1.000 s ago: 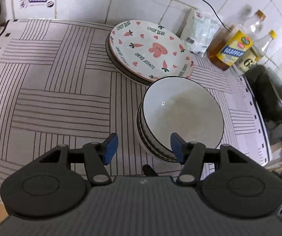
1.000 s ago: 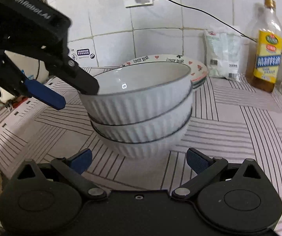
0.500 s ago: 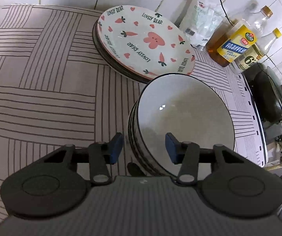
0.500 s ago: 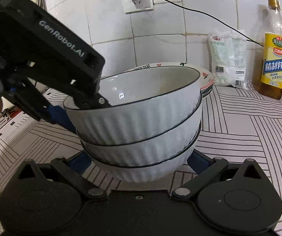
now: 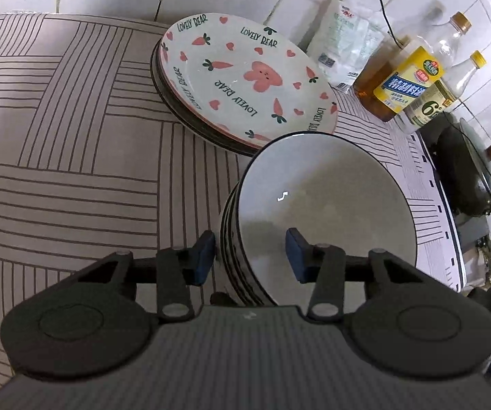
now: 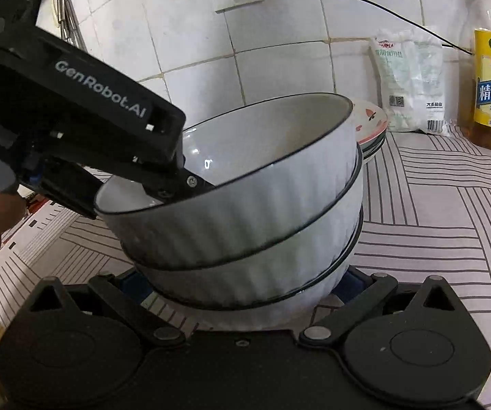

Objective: Organize plates and bowls
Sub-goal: 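Close both grippers on the rim of the three-bowl stack and lift it, then carry the bowl stack with both grippers onto the bunny plate stack and lower it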

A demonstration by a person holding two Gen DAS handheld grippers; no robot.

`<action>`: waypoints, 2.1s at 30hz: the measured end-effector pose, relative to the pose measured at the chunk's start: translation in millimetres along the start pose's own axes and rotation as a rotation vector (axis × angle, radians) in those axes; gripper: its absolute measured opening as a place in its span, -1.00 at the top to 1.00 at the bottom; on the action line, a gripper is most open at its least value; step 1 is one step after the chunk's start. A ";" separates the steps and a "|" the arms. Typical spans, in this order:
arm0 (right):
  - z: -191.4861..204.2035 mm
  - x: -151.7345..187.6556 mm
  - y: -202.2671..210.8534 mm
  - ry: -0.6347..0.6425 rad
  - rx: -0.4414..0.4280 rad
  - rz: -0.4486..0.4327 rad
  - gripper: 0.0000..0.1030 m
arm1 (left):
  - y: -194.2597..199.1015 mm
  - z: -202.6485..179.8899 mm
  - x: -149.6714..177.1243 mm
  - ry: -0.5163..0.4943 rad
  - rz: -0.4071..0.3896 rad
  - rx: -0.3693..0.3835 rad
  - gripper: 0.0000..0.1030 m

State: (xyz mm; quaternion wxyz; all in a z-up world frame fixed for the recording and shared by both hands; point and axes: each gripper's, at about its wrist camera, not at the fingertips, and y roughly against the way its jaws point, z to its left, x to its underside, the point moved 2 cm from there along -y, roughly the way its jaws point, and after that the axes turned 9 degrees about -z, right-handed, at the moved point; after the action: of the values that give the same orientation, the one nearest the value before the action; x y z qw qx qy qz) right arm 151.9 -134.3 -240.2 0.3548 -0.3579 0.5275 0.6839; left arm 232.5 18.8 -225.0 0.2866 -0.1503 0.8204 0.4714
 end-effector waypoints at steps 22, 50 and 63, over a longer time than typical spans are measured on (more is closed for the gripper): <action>0.1 -39.5 37.4 0.001 0.024 -0.032 -1.00 | 42.8 -43.1 -19.6 -0.069 -0.055 0.013 0.15; -48.7 -112.2 -73.9 0.125 -0.164 -0.003 -1.00 | -21.1 -35.9 -103.4 0.026 -0.205 -0.169 0.16; -50.7 -106.7 -106.1 0.135 -0.197 0.072 -1.00 | -45.2 -23.4 -110.4 0.021 -0.168 -0.217 0.18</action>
State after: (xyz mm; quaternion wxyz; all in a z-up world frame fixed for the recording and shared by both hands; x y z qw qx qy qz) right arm 301.8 -174.9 -207.1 0.2570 -0.4172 0.4930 0.7190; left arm 335.5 -27.0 -179.4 0.2983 -0.2534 0.7522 0.5301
